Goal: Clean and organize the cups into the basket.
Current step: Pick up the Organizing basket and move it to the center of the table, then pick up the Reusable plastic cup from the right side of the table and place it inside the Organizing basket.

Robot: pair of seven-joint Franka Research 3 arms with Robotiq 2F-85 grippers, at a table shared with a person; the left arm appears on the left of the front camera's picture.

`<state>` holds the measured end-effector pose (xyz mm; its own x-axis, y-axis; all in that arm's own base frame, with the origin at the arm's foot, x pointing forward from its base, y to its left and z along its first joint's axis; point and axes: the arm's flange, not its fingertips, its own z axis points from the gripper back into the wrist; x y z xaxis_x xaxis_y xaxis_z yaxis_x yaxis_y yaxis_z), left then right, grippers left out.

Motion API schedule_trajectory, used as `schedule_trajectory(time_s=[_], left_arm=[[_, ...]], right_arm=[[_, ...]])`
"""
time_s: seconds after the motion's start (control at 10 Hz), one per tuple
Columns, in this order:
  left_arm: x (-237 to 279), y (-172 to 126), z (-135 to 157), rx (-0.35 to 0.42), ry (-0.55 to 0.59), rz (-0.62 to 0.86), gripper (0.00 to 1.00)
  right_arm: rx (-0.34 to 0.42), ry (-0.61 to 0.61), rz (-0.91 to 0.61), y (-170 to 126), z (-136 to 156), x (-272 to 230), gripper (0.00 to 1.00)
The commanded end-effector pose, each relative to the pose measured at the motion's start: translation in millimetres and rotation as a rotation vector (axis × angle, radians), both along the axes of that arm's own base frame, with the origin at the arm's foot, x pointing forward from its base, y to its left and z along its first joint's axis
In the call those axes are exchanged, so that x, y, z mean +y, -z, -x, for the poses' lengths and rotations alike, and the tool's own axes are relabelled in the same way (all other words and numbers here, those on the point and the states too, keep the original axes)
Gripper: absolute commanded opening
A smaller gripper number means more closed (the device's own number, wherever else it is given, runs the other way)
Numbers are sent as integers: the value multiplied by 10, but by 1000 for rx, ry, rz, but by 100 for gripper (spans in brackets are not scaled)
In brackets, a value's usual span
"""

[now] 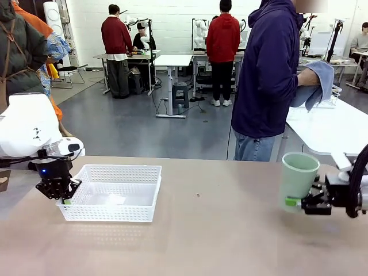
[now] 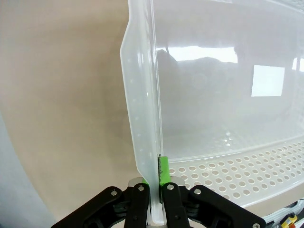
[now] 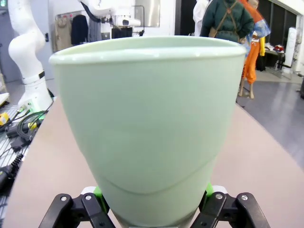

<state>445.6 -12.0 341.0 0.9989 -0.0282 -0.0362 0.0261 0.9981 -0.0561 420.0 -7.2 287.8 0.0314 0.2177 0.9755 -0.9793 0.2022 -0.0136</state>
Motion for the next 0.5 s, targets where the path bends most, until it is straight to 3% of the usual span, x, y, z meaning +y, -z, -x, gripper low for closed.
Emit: schedule_trajectory(time_s=[0.0,0.3,0.4], left_arm=[[-307,48,-15,22,38,-23,0],[-878,21,-22,7,95,-61,0],[-1166,18,-59,-6,62,-56,0]], right_arm=[[-20,88,17,-620,46,114,76],[-21,189,12,-1190,-96,162,76],[-45,97,5,-973,0,35,76]])
